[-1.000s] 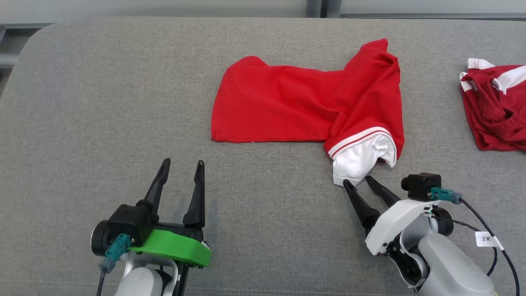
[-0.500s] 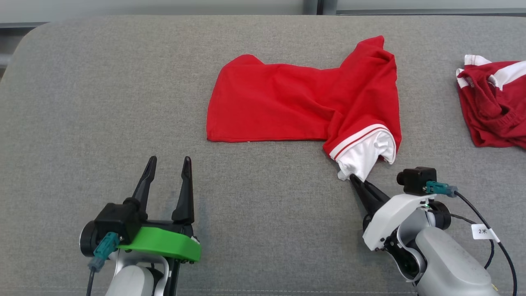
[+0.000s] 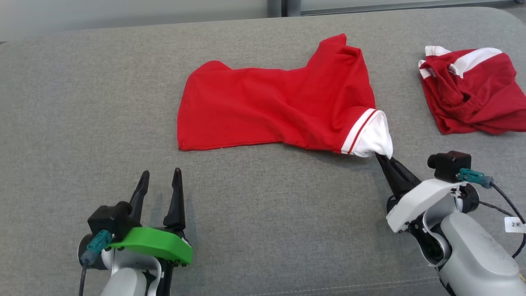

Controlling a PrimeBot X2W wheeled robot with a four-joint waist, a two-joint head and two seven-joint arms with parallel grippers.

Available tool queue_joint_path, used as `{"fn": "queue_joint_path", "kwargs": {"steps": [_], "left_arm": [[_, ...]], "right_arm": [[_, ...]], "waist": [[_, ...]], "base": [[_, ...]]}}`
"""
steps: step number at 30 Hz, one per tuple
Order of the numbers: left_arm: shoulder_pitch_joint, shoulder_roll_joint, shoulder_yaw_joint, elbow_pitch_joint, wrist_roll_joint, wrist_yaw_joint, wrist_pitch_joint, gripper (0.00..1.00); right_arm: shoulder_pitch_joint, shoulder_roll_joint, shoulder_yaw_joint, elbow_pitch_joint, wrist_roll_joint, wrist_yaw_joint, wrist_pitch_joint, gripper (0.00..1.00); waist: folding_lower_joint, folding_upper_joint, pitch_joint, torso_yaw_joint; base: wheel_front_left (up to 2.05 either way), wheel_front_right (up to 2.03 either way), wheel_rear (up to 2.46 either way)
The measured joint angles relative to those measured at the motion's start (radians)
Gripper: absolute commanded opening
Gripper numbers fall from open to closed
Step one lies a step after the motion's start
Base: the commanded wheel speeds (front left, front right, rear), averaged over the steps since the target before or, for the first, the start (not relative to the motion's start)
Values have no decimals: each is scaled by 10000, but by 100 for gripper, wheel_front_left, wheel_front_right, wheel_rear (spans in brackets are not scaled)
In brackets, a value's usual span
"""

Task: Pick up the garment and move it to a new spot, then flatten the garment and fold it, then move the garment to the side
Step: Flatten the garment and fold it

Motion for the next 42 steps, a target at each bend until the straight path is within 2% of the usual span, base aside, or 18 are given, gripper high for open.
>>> {"fn": "queue_joint_path", "kwargs": {"steps": [12,17,35,36,39,42], "left_arm": [[-1541,-8,0,1714,-1072,-2,1392,100],[-1710,-21,-405,2102,-1229,-180,1778,100],[-2234,-44,-988,3440,-1572,-278,1802,100],[-2261,-44,-1011,3499,-1574,-278,1774,96],[-2372,-42,-1085,3668,-1574,-278,1701,58],[-2475,-42,-1166,3800,-1576,-282,1611,33]], "right_arm": [[-190,-637,-591,-376,-8,-192,2,0],[-324,-612,-573,-533,-2,-190,15,0],[-318,-587,-384,-679,36,-188,121,0],[-318,-577,-362,-685,36,-188,123,0],[-318,-550,-330,-700,36,-186,196,0],[-318,-541,-324,-723,36,-186,196,0]], "waist": [[0,0,141,-1013],[0,0,311,-1321],[0,0,424,-1461],[0,0,424,-1471],[0,0,426,-1507],[0,0,428,-1548]], "base": [[0,0,0],[0,0,0],[0,0,0],[0,0,0],[0,0,0],[0,0,0]]}}
